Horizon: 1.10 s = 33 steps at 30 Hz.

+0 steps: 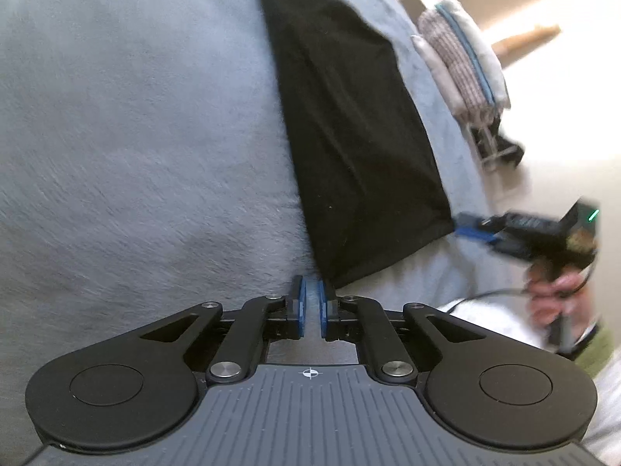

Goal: Fold clothes

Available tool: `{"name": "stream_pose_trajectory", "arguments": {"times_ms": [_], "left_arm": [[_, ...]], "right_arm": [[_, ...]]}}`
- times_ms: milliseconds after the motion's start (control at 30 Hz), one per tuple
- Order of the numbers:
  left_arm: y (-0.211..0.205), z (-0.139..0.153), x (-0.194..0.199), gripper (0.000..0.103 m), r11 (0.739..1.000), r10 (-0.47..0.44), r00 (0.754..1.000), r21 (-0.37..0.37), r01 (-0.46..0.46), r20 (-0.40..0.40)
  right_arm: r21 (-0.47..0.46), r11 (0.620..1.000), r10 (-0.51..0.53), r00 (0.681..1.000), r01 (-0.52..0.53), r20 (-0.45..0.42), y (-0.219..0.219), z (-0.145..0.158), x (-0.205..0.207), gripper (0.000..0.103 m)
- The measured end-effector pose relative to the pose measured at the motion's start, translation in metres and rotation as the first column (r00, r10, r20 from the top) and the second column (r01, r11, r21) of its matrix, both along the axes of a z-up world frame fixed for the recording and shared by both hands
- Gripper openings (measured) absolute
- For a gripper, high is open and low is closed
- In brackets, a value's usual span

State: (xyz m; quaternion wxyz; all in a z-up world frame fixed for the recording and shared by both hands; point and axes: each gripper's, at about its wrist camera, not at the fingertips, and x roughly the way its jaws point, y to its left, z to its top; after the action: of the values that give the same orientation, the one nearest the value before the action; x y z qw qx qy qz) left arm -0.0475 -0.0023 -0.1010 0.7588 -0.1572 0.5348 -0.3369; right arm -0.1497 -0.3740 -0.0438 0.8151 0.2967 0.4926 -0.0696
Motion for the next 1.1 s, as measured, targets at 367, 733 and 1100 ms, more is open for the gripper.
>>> {"name": "stream_pose_trajectory", "arguments": {"times_ms": [367,733,1100], "left_arm": [[-0.051,0.002,-0.013,0.007,0.976,-0.199,0.962,0.126,0.177,0.188],[-0.025,0.019,-0.010,0.008,0.980,-0.200,0.952,0.030,0.198,0.230],[-0.042,-0.008,0.007,0.009,0.991,-0.135,0.960,0.042,0.128,0.244]], "right_arm": [[0.027,0.962,0.274,0.962,-0.273,-0.020,0.061,-0.019,0.067,0.018],[0.033,0.985,0.170,0.985,-0.171,0.033,0.028,0.009,0.036,0.005],[0.130,0.975,0.179,0.984,-0.178,0.009,0.041,-0.033,0.079,0.001]]}}
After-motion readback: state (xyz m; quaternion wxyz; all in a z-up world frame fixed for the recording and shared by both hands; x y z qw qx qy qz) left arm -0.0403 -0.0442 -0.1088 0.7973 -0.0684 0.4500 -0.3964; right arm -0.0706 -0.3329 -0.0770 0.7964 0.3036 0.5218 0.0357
